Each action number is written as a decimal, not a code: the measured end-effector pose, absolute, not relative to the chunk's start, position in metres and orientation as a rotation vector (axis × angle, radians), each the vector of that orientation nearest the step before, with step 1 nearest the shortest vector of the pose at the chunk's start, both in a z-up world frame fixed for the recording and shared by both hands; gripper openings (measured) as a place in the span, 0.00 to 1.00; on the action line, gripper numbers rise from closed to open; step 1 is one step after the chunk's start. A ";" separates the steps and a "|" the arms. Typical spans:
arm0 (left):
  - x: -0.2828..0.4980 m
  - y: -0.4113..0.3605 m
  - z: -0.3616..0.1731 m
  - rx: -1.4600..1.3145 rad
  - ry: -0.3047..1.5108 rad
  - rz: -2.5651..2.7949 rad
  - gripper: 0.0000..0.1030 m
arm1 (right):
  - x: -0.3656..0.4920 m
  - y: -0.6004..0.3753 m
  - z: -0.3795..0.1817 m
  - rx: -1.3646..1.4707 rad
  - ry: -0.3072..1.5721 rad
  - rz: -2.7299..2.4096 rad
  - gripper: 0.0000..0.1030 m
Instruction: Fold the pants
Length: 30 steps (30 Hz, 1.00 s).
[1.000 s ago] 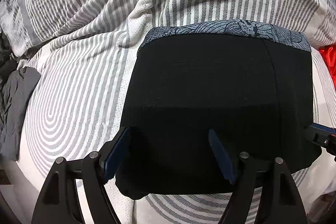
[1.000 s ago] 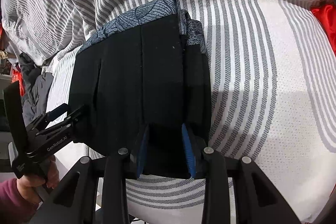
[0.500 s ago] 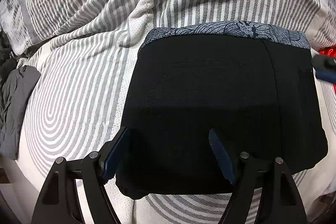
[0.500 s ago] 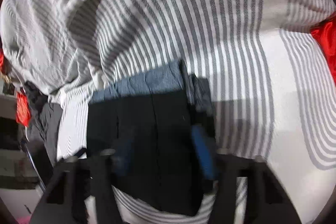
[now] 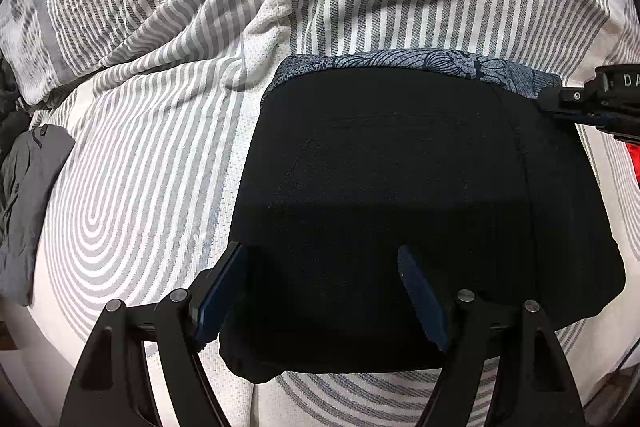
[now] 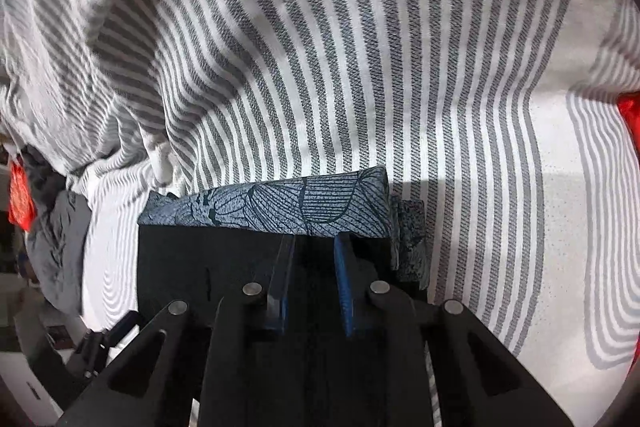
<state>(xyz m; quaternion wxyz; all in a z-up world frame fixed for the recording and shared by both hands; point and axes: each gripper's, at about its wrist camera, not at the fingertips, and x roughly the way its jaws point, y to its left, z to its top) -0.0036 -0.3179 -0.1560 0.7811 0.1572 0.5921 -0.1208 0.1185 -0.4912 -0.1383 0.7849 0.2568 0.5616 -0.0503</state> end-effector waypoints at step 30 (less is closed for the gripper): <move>0.003 -0.306 -0.167 0.301 1.288 -0.199 0.99 | 0.028 -0.441 -0.139 0.398 1.262 -0.071 0.82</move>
